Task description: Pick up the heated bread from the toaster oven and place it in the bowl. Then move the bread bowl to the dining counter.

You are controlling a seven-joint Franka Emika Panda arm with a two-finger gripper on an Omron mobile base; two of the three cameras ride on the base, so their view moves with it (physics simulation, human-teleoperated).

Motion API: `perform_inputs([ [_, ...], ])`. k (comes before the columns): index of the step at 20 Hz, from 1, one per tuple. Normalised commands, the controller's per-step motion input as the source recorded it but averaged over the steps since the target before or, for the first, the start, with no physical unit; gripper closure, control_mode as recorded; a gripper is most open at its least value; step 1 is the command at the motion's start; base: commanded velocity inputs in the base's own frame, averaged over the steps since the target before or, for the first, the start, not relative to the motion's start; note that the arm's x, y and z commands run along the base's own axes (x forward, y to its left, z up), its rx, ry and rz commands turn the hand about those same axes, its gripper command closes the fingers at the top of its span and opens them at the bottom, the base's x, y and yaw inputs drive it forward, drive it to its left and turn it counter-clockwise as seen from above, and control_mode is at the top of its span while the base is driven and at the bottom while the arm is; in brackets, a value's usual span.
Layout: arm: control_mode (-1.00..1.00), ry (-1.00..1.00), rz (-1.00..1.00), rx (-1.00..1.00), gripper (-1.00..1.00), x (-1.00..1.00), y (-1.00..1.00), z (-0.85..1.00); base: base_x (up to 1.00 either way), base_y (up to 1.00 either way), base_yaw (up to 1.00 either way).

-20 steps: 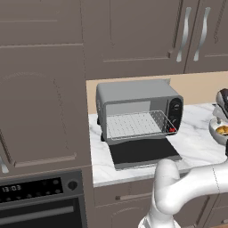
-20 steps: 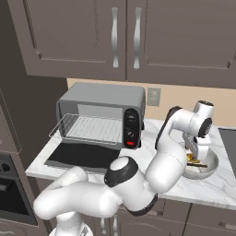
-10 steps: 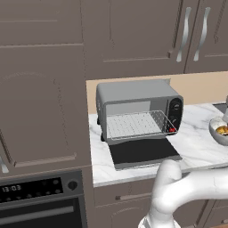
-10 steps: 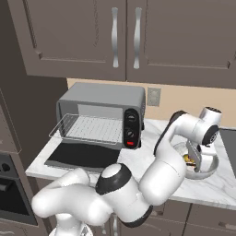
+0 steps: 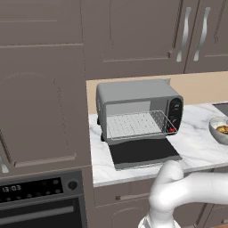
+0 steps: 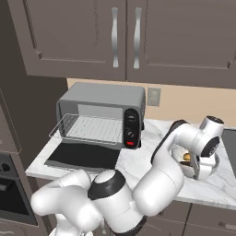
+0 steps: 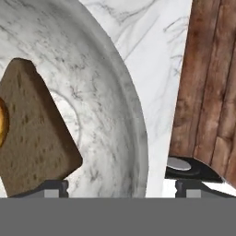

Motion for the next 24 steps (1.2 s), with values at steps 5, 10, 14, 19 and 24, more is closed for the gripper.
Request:
perform_inputs([
  [5, -1.00, -0.06, -0.11, 0.00, -1.00, 0.20, -0.03, -0.26, 0.00, 0.00, 0.00],
  [10, -1.00, -0.04, -0.10, 0.00, -1.00, 0.31, 0.00, -0.29, 0.00, 0.00, 0.00],
  [14, -1.00, 0.00, -0.08, 0.00, 1.00, 0.20, 0.00, -0.18, 0.00, 0.00, 0.00],
  [19, -1.00, -0.01, -0.04, 0.00, 1.00, 0.04, 0.04, 0.00, 0.00, 0.00, 0.00],
  [24, -1.00, -0.15, 0.00, -0.01, 1.00, -0.10, 0.45, 0.23, 0.00, 0.00, 0.00],
])
